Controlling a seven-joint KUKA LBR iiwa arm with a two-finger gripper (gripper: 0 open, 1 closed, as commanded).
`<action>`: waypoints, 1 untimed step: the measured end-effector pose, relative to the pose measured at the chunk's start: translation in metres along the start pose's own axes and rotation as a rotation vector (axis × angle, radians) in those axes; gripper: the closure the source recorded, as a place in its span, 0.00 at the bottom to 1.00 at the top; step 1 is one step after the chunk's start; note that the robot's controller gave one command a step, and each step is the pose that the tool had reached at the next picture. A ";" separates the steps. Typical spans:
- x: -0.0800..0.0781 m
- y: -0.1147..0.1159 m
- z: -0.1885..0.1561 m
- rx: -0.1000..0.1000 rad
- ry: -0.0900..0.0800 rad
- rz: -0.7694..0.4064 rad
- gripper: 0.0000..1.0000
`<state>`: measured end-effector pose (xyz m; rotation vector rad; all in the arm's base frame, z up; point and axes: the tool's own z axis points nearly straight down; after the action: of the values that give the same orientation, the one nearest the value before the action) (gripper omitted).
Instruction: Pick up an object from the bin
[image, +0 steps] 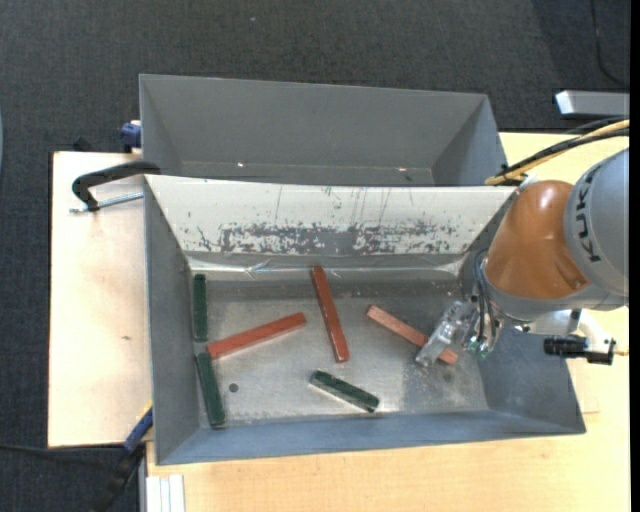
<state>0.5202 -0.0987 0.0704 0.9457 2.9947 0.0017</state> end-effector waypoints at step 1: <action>0.000 0.000 0.000 0.000 0.000 0.000 1.00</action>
Offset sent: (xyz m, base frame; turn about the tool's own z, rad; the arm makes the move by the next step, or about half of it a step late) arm 0.0111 -0.0109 0.0845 0.0307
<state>0.5202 -0.0988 0.0704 0.9455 2.9947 0.0015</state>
